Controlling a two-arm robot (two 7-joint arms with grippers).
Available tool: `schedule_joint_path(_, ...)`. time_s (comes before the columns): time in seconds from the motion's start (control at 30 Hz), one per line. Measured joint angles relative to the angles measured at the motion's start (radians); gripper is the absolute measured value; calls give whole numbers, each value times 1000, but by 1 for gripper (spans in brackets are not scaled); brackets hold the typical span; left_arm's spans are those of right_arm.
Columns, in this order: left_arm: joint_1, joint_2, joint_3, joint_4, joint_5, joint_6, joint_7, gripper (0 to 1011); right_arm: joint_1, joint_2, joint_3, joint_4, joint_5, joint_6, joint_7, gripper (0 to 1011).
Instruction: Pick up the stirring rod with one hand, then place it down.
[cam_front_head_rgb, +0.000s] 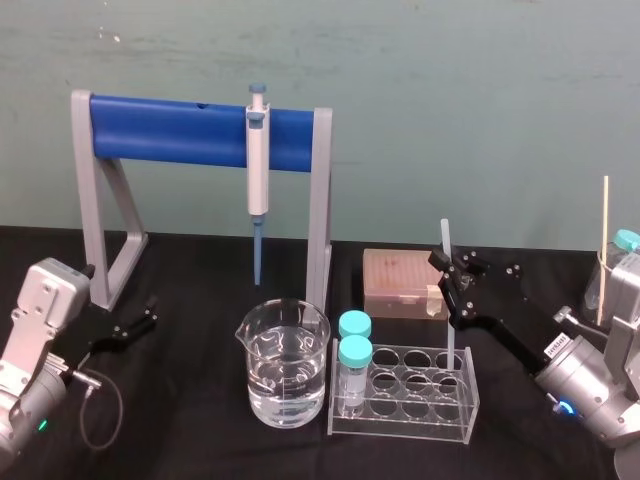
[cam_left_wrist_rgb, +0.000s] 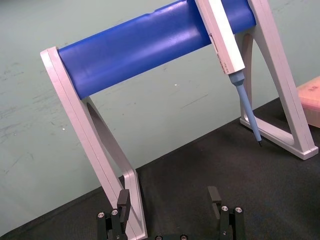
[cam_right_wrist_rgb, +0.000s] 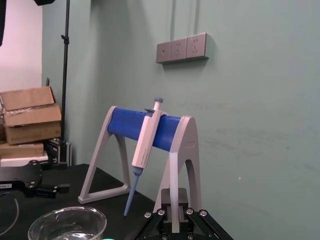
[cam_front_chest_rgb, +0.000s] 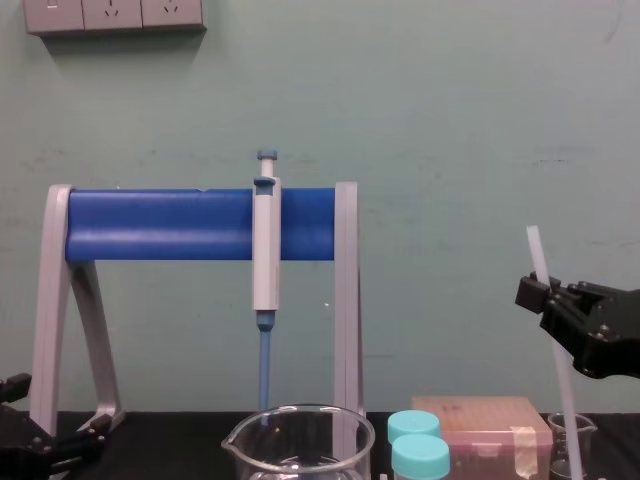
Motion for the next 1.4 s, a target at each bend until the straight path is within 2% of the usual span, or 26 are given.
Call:
schedule_joint_path(0.33, 0, 0, 0, 0, 0, 0, 0, 1000, 18, 3, -16, 37, 12, 14, 13, 71)
schedule_joint_path(0.8, 0, 0, 0, 0, 0, 0, 0, 1000, 32, 11, -40, 80, 0, 40, 18, 72)
schedule_joint_path(1.07, 0, 0, 0, 0, 0, 0, 0, 1000, 33, 15, -45, 81, -20, 59, -8, 71)
schedule_joint_path(1.4, 0, 0, 0, 0, 0, 0, 0, 1000, 32, 14, -45, 80, -19, 58, -7, 71)
